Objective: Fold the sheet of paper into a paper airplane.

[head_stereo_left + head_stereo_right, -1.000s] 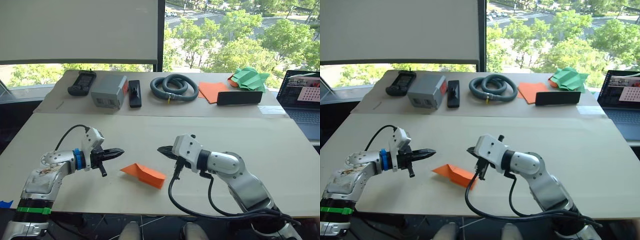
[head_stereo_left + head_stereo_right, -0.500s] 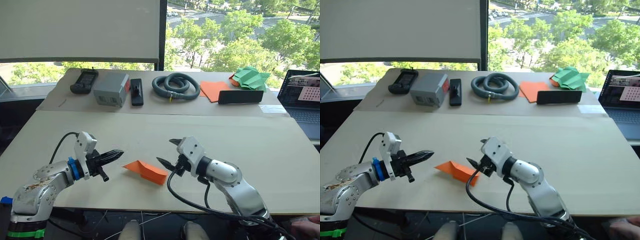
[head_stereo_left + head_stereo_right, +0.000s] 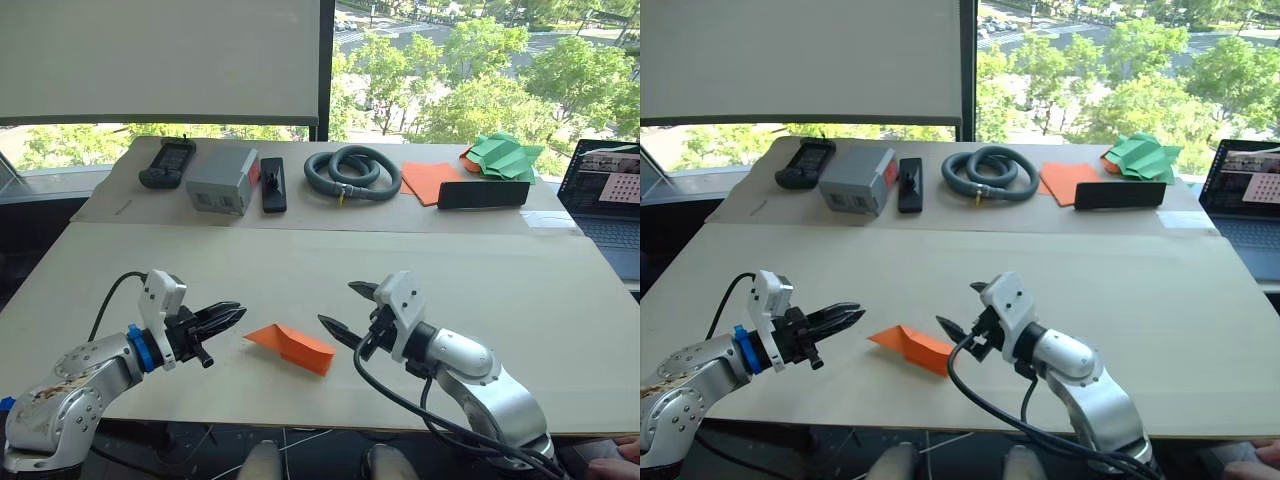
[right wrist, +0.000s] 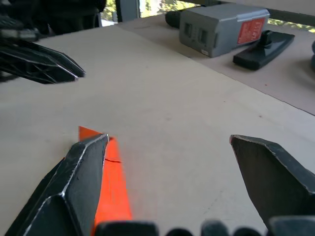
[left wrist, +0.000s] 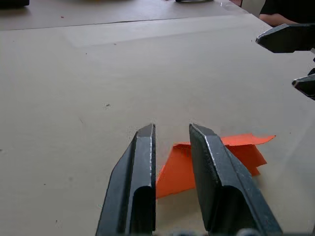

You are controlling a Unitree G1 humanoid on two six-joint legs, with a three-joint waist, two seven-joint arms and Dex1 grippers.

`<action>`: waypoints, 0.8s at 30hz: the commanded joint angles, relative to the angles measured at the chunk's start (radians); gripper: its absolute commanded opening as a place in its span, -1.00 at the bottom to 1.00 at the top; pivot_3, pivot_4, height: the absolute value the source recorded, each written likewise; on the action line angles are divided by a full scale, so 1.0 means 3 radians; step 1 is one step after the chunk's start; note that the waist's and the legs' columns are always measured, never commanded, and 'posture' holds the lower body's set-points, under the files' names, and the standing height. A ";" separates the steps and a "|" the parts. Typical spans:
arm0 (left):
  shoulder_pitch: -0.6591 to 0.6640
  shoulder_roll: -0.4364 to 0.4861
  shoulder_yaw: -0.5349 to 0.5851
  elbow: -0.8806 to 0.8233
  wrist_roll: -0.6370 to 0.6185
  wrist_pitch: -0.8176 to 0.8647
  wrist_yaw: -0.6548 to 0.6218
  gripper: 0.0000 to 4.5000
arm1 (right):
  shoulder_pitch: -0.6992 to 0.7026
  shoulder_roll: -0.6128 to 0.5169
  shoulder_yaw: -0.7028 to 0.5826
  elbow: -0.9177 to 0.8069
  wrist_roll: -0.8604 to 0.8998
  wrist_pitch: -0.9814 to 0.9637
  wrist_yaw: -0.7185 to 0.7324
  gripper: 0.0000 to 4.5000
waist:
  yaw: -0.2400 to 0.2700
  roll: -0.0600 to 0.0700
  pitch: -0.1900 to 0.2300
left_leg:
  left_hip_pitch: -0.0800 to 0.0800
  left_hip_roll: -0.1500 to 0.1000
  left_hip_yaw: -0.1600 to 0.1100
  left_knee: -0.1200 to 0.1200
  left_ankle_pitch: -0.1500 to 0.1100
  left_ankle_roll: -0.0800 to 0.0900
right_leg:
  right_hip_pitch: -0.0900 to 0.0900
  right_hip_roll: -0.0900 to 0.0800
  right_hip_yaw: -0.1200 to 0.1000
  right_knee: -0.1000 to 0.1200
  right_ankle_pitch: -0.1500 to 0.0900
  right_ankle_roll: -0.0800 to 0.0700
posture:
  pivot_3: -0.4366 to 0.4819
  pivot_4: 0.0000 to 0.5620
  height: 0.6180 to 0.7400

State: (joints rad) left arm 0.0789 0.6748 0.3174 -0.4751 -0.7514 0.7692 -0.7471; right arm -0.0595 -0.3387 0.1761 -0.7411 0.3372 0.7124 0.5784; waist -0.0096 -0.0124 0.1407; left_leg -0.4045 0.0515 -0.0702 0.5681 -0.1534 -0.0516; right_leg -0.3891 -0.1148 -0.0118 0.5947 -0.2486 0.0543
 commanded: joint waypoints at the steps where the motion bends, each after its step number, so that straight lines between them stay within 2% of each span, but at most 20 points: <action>1: 0.0110 0.0094 0.0067 -0.0121 -0.0044 -0.0024 -0.0069 0.12 | 0.0149 -0.0212 -0.0022 -0.0310 0.0409 0.0139 0.0259 0.96 | -0.0012 0.0001 0.0001 | -0.0004 -0.0001 -0.0001 0.0001 0.0000 -0.0001 | 0.0003 -0.0002 -0.0002 -0.0001 -0.0001 0.0000 | -0.05 -0.47 0.53; 4: 0.0162 0.0131 0.0051 -0.0111 -0.0028 -0.0039 -0.0091 0.58 | 0.0178 -0.0419 0.0097 -0.0273 0.0494 0.0099 0.0427 0.96 | -0.0044 0.0010 0.0007 | -0.0019 -0.0021 -0.0016 0.0000 -0.0001 -0.0001 | 0.0010 -0.0047 -0.0055 -0.0002 -0.0002 0.0001 | -0.05 -0.47 0.53; 5: 0.0178 0.0153 0.0031 -0.0105 -0.0022 -0.0035 -0.0115 0.73 | 0.0162 -0.0496 0.0196 -0.0216 0.0473 0.0054 0.0520 0.96 | -0.0070 0.0012 0.0008 | -0.0036 -0.0032 -0.0033 0.0002 -0.0001 -0.0001 | 0.0010 -0.0077 -0.0098 -0.0004 -0.0003 0.0003 | -0.05 -0.47 0.53; 6: 0.0196 0.0172 0.0014 -0.0104 -0.0025 -0.0036 -0.0149 0.86 | 0.0136 -0.0553 0.0294 -0.0156 0.0435 0.0007 0.0593 0.96 | -0.0113 0.0032 0.0019 | -0.0065 -0.0063 -0.0060 0.0001 -0.0004 0.0005 | 0.0048 -0.0144 -0.0186 -0.0002 -0.0006 0.0008 | -0.05 -0.47 0.53; 7: 0.0215 0.0187 0.0004 -0.0108 -0.0039 -0.0032 -0.0183 0.99 | 0.0094 -0.0591 0.0395 -0.0088 0.0376 -0.0060 0.0648 0.96 | -0.0101 0.0047 0.0024 | -0.0050 -0.0074 -0.0072 0.0002 -0.0004 0.0006 | 0.0051 -0.0203 -0.0271 -0.0002 -0.0013 0.0021 | -0.05 -0.47 0.53; 11: 0.0255 0.0201 0.0006 -0.0086 -0.0002 -0.0087 -0.0222 0.99 | -0.0124 -0.0600 0.0664 0.0163 0.0244 -0.0178 0.0720 0.96 | -0.0022 0.0045 0.0022 | -0.0069 -0.0060 -0.0050 0.0003 -0.0003 0.0005 | 0.0013 -0.0203 -0.0276 0.0002 -0.0014 0.0028 | -0.05 -0.47 0.53; 16: 0.0309 0.0163 -0.0007 -0.0087 0.0028 -0.0144 -0.0219 0.99 | -0.0338 -0.0460 0.0882 0.0617 -0.0019 -0.0420 0.0676 0.96 | 0.0015 0.0036 0.0017 | -0.0066 -0.0046 -0.0048 0.0009 0.0000 0.0006 | 0.0014 -0.0182 -0.0269 0.0006 -0.0005 0.0033 | -0.05 -0.47 0.53; 24: 0.0280 0.0106 -0.0044 -0.0120 0.0003 -0.0184 -0.0143 0.99 | -0.0547 -0.0299 0.0710 0.1065 -0.0234 -0.0614 0.0481 0.96 | 0.0054 0.0032 0.0010 | -0.0060 -0.0025 -0.0044 0.0010 0.0001 0.0006 | 0.0014 -0.0159 -0.0266 0.0008 -0.0002 0.0028 | -0.05 -0.47 0.53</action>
State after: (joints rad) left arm 0.1723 0.7088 0.3018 -0.4851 -0.7459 0.7354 -0.7952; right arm -0.2030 -0.4382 0.4196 -0.4255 0.2759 0.5658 0.7349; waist 0.0064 -0.0029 0.1437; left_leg -0.4223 0.0444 -0.0832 0.5711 -0.1532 -0.0497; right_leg -0.3850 -0.1622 -0.0915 0.5969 -0.2491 0.0625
